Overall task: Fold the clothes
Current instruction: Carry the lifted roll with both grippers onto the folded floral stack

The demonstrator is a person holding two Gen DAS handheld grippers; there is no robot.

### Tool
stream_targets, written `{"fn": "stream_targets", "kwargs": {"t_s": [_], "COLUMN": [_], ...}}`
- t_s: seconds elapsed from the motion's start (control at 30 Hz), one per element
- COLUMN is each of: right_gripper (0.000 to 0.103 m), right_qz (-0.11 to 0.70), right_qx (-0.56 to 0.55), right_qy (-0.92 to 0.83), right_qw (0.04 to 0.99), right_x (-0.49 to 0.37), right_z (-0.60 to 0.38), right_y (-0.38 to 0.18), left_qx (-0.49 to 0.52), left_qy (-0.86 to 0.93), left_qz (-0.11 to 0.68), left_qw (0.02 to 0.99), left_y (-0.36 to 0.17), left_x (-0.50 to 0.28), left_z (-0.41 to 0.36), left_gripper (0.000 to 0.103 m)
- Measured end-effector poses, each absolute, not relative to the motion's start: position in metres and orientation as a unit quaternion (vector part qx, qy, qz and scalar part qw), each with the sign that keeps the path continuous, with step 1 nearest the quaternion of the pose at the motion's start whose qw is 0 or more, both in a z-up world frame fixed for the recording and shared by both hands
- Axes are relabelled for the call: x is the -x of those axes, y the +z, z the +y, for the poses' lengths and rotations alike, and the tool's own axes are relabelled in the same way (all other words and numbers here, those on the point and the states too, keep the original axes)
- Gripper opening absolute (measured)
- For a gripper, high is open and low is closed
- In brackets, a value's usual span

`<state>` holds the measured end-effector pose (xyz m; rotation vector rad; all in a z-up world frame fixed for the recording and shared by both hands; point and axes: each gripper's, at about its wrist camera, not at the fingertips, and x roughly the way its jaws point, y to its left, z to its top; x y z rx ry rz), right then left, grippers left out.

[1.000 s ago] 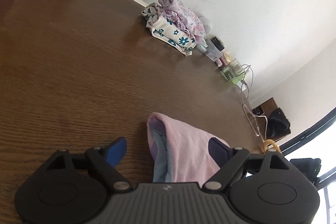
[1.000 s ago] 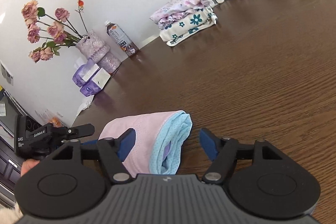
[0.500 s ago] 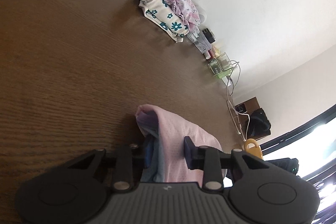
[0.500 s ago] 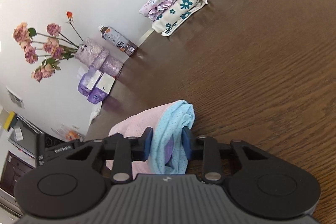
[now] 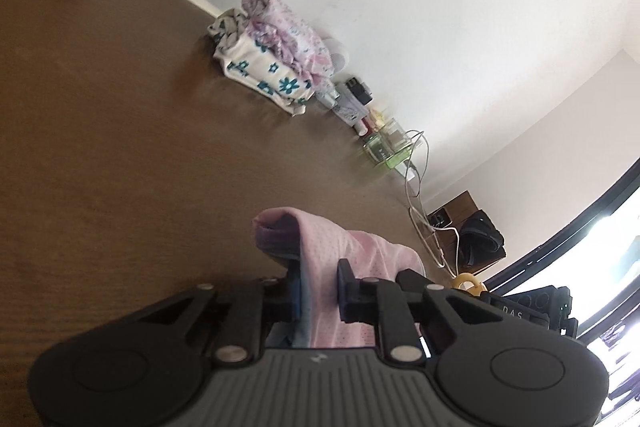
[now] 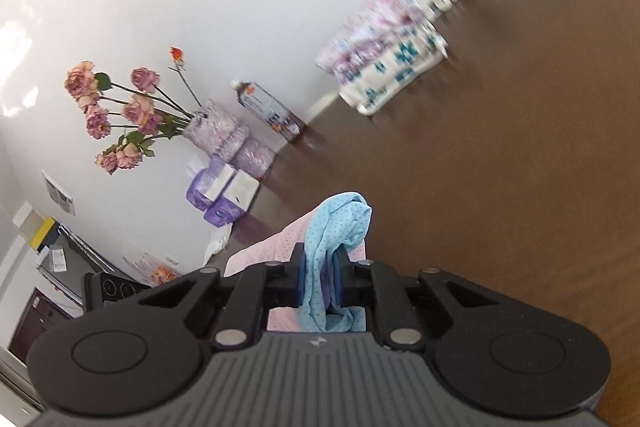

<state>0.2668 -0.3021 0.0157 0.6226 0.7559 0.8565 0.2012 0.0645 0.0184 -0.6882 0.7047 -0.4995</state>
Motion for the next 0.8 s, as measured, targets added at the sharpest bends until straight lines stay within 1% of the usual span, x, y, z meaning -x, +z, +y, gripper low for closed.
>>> {"fn": "stream_targets", "kwargs": {"t_s": [0.13,0.27,0.47,0.57,0.67,0.8], "right_gripper": [0.012,0.012,0.012,0.012,0.012,0.012], "right_qz": [0.312,0.267,0.210,0.210,0.223,0.245], "right_qx": [-0.263,-0.237,-0.210,-0.208,-0.204,-0.222], "right_qy": [0.410,0.418,0.411,0.397,0.383,0.363], "right_qw": [0.816,0.835,0.862,0.869,0.873,0.871], "right_x": [-0.283,-0.312,-0.379,-0.423,-0.466,-0.519], "right_z": [-0.296,-0.287,-0.263,-0.250,-0.238,-0.232], "right_y": [0.056,0.108,0.183,0.195,0.193,0.169], "left_qx": [0.310,0.290,0.280,0.276,0.270,0.256], "left_qy": [-0.245,-0.246,-0.222,-0.208,-0.194,-0.173], "left_qz": [0.296,0.253,0.214,0.196,0.182,0.193], "left_qw": [0.869,0.890,0.909,0.918,0.925,0.931], "left_y": [0.055,0.103,0.151,0.173,0.191,0.174], "left_x": [-0.215,-0.239,-0.308,-0.343,-0.380,-0.434], "left_z": [0.064,0.061,0.056,0.053,0.050,0.048], "left_gripper": [0.015,0.015,0.015,0.015,0.015,0.015]}}
